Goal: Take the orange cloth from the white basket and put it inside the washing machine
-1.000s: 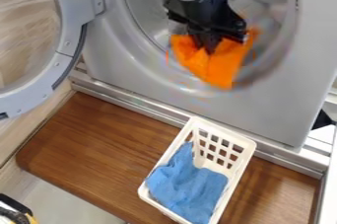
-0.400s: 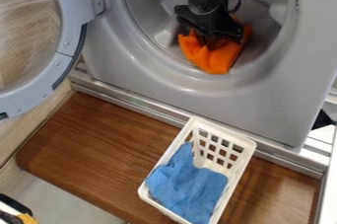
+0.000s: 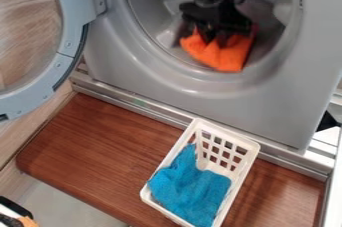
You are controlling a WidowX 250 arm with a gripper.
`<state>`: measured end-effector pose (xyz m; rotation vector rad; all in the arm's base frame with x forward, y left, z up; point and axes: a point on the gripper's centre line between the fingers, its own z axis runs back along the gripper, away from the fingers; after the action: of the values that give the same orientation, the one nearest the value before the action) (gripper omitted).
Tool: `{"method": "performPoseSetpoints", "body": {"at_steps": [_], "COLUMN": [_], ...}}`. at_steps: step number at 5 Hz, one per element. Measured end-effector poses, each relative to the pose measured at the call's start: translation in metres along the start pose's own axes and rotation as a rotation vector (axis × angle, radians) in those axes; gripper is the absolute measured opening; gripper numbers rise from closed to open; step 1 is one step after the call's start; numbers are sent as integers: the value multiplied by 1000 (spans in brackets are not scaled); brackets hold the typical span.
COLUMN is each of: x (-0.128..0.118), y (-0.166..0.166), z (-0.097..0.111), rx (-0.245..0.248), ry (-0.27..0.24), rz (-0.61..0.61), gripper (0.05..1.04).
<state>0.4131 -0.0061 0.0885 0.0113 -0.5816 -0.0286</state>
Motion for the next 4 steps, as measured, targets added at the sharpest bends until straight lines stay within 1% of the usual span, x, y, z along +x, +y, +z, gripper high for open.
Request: {"method": "performPoseSetpoints", "body": {"at_steps": [1, 2, 3, 4], "x": [6, -13, -40, -84], "y": [4, 6, 10, -3], "z": [42, 68, 70, 67], "rx": [-1, -6, -63, -102], "ry": [-72, -72, 34, 229], "rz": [21, 40, 70, 67], "gripper": [773, 1001, 1006, 1000]}}
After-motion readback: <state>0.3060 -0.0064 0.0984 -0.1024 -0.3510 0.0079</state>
